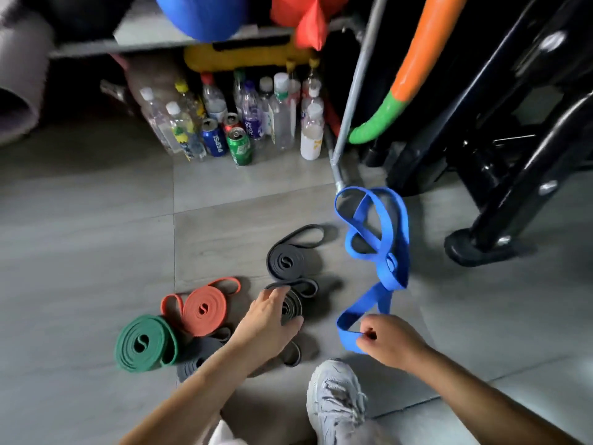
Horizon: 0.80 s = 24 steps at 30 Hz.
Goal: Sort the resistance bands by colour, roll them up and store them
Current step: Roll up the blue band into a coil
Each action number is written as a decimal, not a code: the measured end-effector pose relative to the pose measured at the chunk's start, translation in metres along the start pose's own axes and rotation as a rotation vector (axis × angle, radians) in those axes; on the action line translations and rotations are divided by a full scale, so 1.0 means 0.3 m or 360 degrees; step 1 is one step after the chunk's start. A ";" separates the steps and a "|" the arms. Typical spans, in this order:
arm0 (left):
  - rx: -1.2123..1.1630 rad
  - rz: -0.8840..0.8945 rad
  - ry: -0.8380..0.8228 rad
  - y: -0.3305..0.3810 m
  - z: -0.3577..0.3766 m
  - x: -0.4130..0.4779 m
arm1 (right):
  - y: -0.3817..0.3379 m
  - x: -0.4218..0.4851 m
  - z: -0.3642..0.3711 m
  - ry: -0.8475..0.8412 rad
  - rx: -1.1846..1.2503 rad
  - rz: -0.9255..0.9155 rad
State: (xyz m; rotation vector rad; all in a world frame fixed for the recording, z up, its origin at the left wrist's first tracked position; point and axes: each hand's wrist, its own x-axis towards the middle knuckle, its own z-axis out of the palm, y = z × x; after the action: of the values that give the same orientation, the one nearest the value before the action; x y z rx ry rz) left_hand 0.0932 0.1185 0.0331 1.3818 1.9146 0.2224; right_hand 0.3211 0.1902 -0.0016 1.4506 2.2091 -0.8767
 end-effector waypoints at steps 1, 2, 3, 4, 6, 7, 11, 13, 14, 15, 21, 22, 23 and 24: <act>0.0021 0.0049 0.0014 0.050 -0.045 -0.036 | -0.020 -0.055 -0.049 0.0028 0.0081 -0.0043; 0.0039 0.0090 0.0023 0.100 -0.087 -0.072 | -0.043 -0.112 -0.101 0.0051 0.0187 -0.0085; 0.0048 0.0125 0.0020 0.150 -0.129 -0.110 | -0.064 -0.166 -0.155 0.0093 0.0319 -0.0142; 0.0039 0.0156 -0.0002 0.202 -0.170 -0.152 | -0.089 -0.221 -0.211 0.0161 0.0455 -0.0202; -0.0028 0.0250 -0.0044 0.295 -0.235 -0.234 | -0.144 -0.326 -0.318 0.0304 0.0661 -0.0289; -0.0065 0.0320 -0.0076 0.338 -0.260 -0.277 | -0.171 -0.374 -0.368 0.0351 0.0746 -0.0334; -0.0007 0.0615 -0.0098 0.499 -0.321 -0.482 | -0.288 -0.589 -0.537 0.0409 0.0935 -0.0543; -0.0107 0.0715 0.0096 0.551 -0.344 -0.574 | -0.345 -0.706 -0.605 0.0425 0.0956 -0.0649; -0.0216 0.0763 0.0218 0.571 -0.363 -0.619 | -0.373 -0.767 -0.635 0.0451 0.0984 -0.0720; -0.0347 0.0799 0.0326 0.587 -0.386 -0.663 | -0.395 -0.820 -0.662 0.0488 0.1047 -0.0788; -0.1087 0.0927 0.0406 0.615 -0.526 -0.922 | -0.477 -1.039 -0.662 0.0538 0.1469 -0.1175; -0.1147 0.0916 0.0416 0.604 -0.532 -0.952 | -0.485 -1.046 -0.626 0.0469 0.1448 -0.1208; -0.1186 0.0912 0.0428 0.589 -0.532 -0.976 | -0.497 -1.049 -0.586 0.0413 0.1428 -0.1218; -0.1216 0.0905 0.0429 0.574 -0.527 -0.998 | -0.507 -1.043 -0.545 0.0418 0.1364 -0.1206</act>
State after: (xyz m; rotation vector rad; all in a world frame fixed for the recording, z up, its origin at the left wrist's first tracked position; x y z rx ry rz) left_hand 0.1576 -0.0304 0.3766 1.3369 1.3309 1.3183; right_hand 0.3179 0.0401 0.3522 0.9858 2.7896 -2.1917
